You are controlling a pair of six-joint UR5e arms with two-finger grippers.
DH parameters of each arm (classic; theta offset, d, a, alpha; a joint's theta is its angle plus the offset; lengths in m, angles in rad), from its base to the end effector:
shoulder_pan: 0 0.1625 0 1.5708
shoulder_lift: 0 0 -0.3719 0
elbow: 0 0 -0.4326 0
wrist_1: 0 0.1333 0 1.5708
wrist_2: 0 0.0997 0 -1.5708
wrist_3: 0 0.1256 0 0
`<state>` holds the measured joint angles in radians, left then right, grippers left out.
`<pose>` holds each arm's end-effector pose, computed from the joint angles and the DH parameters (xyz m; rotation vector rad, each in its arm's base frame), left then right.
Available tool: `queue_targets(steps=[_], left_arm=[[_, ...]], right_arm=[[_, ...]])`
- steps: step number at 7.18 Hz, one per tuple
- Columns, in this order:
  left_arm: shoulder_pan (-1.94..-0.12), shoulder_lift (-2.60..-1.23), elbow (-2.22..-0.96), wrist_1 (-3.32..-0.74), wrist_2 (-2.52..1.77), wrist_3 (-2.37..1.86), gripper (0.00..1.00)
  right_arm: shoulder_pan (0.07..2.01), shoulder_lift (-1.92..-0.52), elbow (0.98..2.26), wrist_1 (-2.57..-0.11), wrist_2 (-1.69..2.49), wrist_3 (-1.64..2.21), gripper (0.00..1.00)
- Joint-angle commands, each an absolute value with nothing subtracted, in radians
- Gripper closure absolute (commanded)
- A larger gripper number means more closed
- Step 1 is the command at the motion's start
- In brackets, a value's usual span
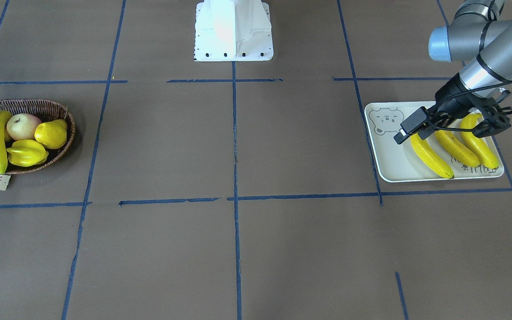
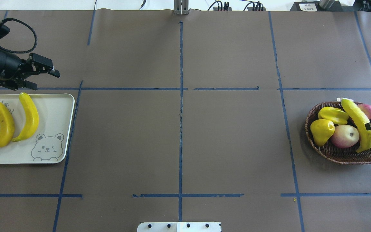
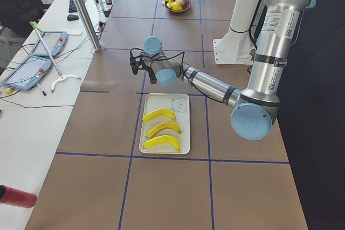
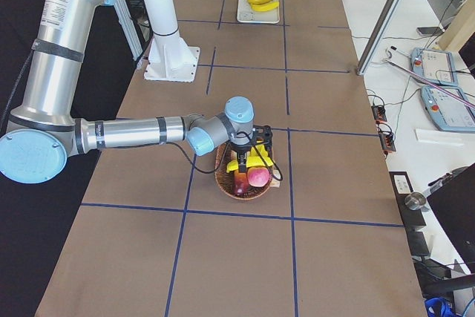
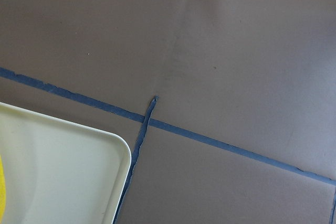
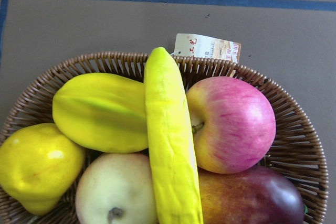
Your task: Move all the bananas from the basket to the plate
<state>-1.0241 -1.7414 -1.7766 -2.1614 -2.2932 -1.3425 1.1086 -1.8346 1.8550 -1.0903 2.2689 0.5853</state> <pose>0.2688 -0.5384 0.3414 0.0029 1.1378 -0.3599 -0.1622 -0.4434 0.5492 0.0741 -0.8308 -0.0589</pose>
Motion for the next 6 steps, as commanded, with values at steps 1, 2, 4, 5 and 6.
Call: queue_targets(steps=[1,2,4,5,6], left_arm=[[-0.996,-1.743,-1.776,-2.161,-2.264,-1.344,0.0],[-0.996,-1.744,-1.776,-2.161,-2.264,-1.344,0.0],[-0.996,-1.743,-1.776,-2.161,-2.263,-1.344,0.0],[-0.996,-1.743,-1.776,-2.161,-2.263,-1.344,0.0],[-0.996,-1.743,-1.778,-2.161,-2.263,-1.344,0.0]], right_arm=[[1.037,-1.829,1.833,-1.062,2.258,0.627,0.0],[1.032,-1.829,1.829,-1.062,2.249,0.632,0.0],[1.034,-1.836,1.827,-1.062,2.249,0.624,0.52],[1.034,-1.836,1.825,-1.06,2.247,0.62,0.8],[1.035,-1.836,1.828,-1.06,2.247,0.62,0.93]])
